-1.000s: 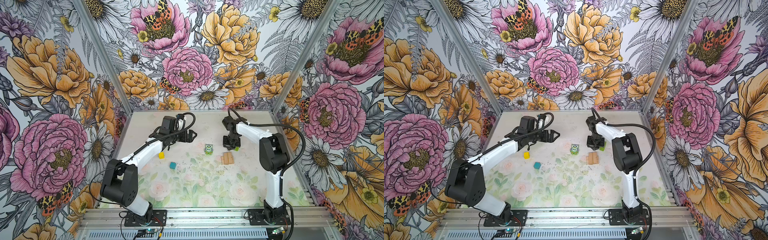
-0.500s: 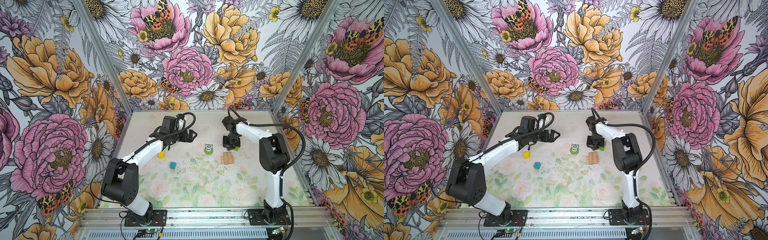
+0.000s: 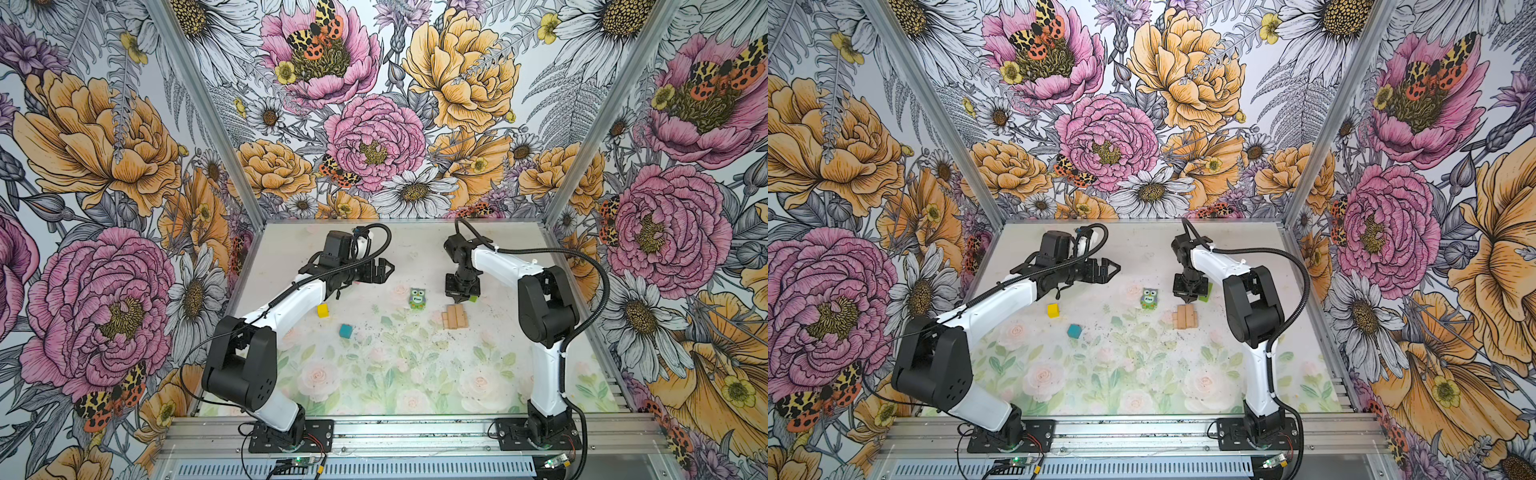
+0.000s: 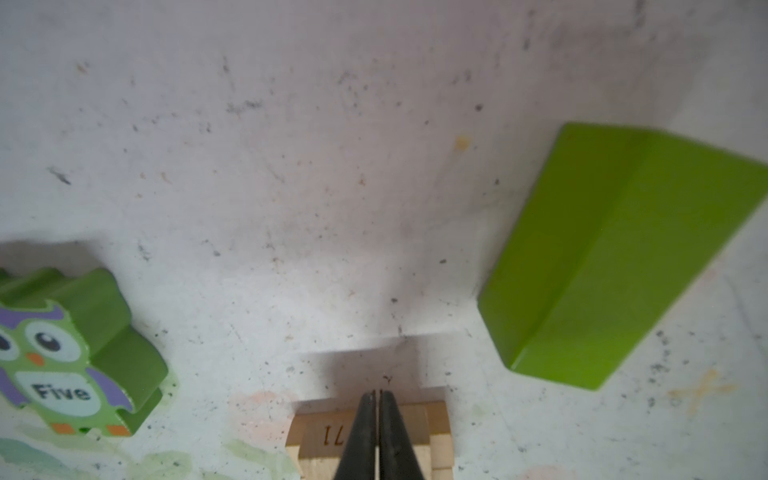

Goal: Build the wood block tower

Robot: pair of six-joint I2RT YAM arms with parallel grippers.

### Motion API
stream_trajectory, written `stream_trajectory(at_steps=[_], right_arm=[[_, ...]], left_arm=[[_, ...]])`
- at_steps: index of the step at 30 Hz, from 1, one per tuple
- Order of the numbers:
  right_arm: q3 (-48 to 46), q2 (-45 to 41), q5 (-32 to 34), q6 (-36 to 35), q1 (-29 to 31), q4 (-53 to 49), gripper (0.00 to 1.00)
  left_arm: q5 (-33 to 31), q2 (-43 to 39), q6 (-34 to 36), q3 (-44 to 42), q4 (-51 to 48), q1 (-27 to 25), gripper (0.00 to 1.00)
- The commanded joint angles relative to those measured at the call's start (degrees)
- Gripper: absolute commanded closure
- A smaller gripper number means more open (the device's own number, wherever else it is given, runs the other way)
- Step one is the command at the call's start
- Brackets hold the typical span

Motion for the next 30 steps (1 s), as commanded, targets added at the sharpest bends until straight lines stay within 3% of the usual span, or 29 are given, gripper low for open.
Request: stream_trajectory(at_steps=[1,12,21,26,30], right_arm=[[-0.6,-0.8,-0.2,-0.4,0.5,0.8,0.93],[0.7,-2.8,0.0,-0.6,0.5,0.8,0.90],[12.0,-6.0,1.5,-2.2,-0.6,-3.0,0.55],[7.5,-8.7,3.1,-0.9,0.0,-3.8,0.51],[1.0,-11.5,4.0,1.2,2.5,-3.2,0.39]], left_arm=[[1.7,0.3,-0.2,1.2,0.6,0.3,0.01],[1.7,-0.3,0.1,1.2,0.4,0.6,0.01],[2.3,0.0,0.8,2.9,0.3,1.0,0.01],[2.6,-0.1,0.9,2.5,0.5,1.1,0.01],[2.7,-1.2,1.2,1.3,0.6,1.2,0.01]])
